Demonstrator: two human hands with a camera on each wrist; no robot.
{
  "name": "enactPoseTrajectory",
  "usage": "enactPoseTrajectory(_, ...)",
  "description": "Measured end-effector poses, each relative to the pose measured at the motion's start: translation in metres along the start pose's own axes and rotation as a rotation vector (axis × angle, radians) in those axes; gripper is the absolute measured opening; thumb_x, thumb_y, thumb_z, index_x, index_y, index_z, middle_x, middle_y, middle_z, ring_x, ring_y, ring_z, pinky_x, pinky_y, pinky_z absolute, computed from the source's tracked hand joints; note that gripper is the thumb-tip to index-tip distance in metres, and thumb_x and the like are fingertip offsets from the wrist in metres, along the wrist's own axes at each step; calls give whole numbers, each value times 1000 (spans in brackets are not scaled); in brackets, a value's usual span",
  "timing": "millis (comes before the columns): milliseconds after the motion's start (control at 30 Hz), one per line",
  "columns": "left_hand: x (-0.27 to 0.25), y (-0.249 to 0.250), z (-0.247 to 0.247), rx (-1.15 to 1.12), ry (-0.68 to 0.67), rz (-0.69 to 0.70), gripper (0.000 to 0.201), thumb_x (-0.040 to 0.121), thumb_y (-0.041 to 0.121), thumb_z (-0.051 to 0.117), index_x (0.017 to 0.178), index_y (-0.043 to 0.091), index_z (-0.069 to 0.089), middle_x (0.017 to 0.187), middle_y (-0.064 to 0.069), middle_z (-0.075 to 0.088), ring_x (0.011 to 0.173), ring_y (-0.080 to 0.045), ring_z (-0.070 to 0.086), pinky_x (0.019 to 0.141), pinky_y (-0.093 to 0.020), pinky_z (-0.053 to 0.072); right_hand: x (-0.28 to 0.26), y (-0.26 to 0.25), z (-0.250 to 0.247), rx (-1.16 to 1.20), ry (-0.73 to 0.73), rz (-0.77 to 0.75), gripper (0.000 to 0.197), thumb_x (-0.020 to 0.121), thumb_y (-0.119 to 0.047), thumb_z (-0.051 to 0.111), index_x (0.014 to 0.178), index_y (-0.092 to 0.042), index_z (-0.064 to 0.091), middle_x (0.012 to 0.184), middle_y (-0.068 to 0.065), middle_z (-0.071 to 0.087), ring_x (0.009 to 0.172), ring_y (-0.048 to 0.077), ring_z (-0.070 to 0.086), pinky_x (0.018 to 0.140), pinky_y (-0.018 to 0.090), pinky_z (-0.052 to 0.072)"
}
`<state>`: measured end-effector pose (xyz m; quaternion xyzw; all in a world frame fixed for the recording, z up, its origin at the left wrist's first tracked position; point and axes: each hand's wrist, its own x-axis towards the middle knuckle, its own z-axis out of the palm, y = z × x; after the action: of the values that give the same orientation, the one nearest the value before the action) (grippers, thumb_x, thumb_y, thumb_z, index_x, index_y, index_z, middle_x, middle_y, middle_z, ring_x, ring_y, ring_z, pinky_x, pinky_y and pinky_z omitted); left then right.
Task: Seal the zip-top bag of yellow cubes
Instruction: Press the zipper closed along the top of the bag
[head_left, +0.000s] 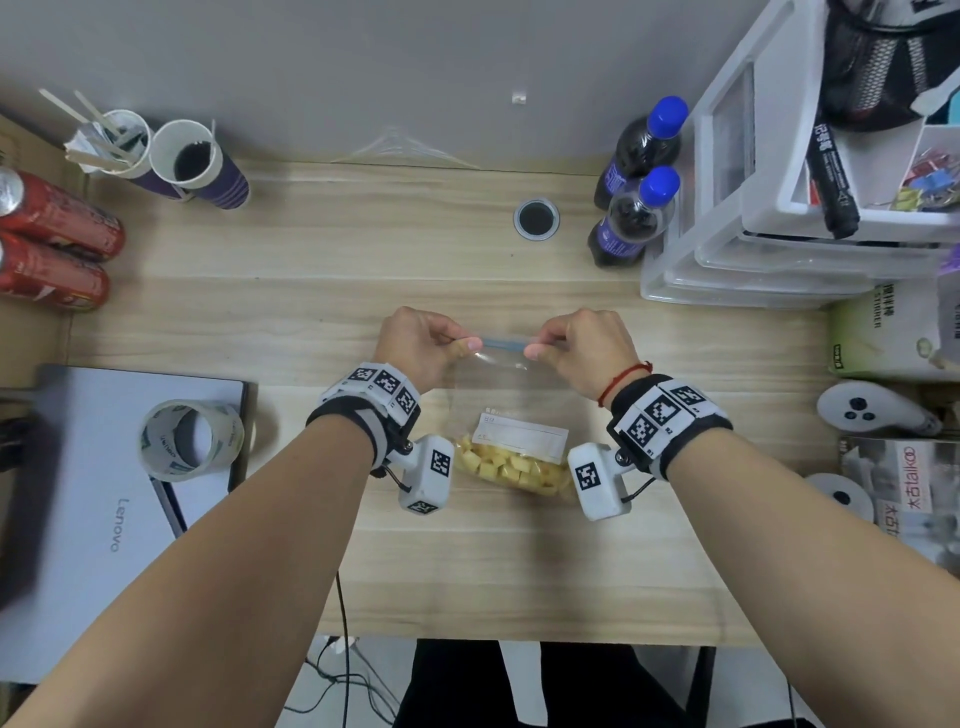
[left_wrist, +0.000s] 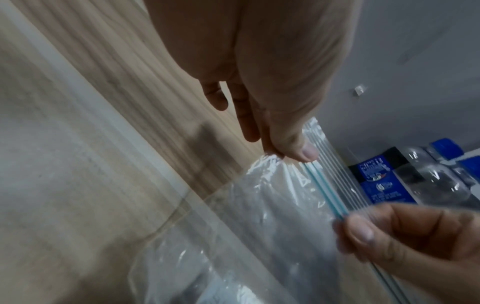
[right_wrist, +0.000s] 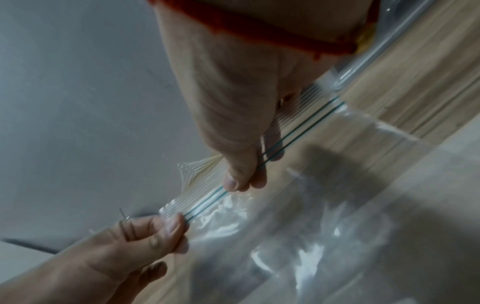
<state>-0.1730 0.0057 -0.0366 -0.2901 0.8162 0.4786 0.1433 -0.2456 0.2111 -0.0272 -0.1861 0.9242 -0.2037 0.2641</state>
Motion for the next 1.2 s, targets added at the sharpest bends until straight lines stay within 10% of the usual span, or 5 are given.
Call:
enactPoseTrajectory(767,-7,-2,-10,-30,57,28,18,79,26,78,65,23,66,67,10,65,65,-4,59,62,-6,41,-10,39,-12,246,97,183,15,78,-32,76,78,-17,76,77,-1,74,77,15,64,78,23,48)
enactPoseTrajectory(933,-6,-6,-7,-154,87,27,15,80,22,76,68,21,67,73,4,71,74,-12,66,75,-21,51,-18,41,-7,483,143,262,14,77,-32,78,67,-29,70,68,-13,68,66,5,60,70,16,46)
enactPoseTrajectory(1200,-9,-7,-5,-327,50,24,21,87,19,70,69,18,60,79,-5,74,75,-14,69,77,-30,50,-20,38,-8,413,221,240,19,81,-34,72,78,-16,69,78,2,72,74,17,61,83,39,54)
